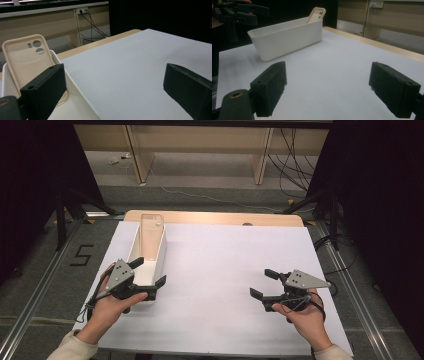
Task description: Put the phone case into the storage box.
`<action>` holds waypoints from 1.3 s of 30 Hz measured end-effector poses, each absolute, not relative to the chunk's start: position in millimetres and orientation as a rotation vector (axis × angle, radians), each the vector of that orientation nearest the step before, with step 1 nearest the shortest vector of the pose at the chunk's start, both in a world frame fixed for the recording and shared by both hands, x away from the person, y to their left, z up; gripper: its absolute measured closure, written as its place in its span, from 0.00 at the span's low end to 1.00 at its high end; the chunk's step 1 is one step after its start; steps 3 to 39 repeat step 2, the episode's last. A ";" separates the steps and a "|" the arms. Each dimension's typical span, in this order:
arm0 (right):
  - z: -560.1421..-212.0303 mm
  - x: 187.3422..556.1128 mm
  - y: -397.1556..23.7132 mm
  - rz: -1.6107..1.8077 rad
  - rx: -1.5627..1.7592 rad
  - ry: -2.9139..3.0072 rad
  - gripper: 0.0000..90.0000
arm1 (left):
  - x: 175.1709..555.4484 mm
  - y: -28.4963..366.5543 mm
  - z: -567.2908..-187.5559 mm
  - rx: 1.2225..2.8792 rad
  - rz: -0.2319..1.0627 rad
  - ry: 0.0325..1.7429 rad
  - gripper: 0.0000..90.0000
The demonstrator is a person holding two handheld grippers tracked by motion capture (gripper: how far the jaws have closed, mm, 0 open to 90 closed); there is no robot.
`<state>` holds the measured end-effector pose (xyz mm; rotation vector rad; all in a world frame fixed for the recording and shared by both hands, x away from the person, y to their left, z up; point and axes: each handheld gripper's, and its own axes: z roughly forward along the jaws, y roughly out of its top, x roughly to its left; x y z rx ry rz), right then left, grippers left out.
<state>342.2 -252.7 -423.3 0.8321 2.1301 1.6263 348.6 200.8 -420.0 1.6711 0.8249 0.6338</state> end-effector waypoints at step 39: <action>-423.2 342.4 -252.9 1.620 0.822 2.125 0.18 | 349.1 201.5 -419.9 1.672 0.636 0.826 0.05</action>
